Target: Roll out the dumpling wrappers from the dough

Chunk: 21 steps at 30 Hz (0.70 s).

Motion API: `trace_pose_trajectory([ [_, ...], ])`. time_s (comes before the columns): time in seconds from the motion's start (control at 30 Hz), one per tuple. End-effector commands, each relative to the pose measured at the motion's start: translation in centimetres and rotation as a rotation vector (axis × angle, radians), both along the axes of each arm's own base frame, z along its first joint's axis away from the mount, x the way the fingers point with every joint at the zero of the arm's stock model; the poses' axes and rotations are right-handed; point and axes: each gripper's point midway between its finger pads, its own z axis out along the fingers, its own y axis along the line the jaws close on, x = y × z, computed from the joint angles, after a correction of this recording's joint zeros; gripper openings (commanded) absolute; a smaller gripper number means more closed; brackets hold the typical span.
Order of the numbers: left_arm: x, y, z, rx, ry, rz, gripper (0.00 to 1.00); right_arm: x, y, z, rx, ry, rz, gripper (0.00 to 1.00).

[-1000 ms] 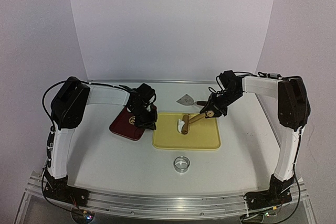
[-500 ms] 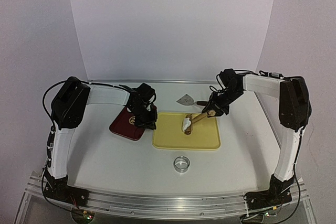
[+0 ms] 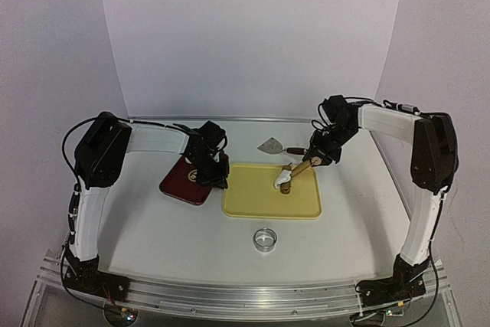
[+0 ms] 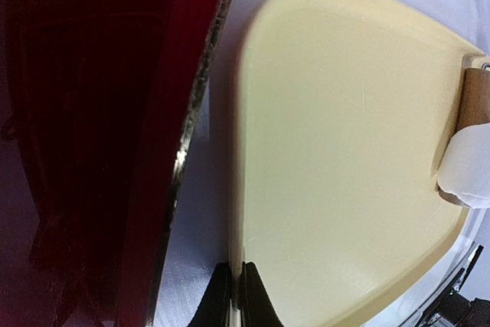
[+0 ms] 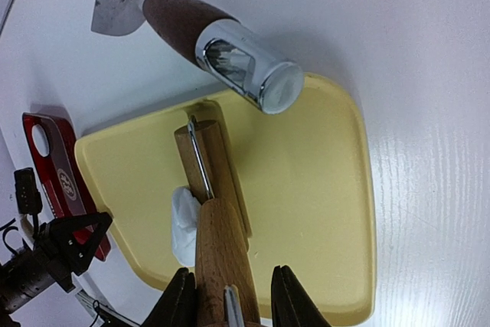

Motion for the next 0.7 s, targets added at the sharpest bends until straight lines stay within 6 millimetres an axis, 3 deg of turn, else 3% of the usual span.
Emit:
trace_pose_trajectory([
  [0.0, 2.7, -0.2, 0.8, -0.028, -0.082, -0.003, 0.0, -5.0, -11.9, -6.1, -0.618, 0.215, -0.001, 0.0],
  [0.27, 2.3, -2.0, 1.2, -0.075, -0.093, -0.072, 0.0, -2.2, -5.6, -0.6, -0.479, 0.01, 0.185, 0.0],
  [0.37, 2.2, -2.3, 1.5, -0.079, -0.101, -0.084, 0.0, -2.5, -3.1, 1.1, -0.465, -0.053, 0.245, 0.0],
  [0.67, 1.6, -2.5, 1.9, -0.091, -0.101, -0.105, 0.0, -3.3, 1.6, 5.9, -0.42, -0.217, 0.362, 0.0],
])
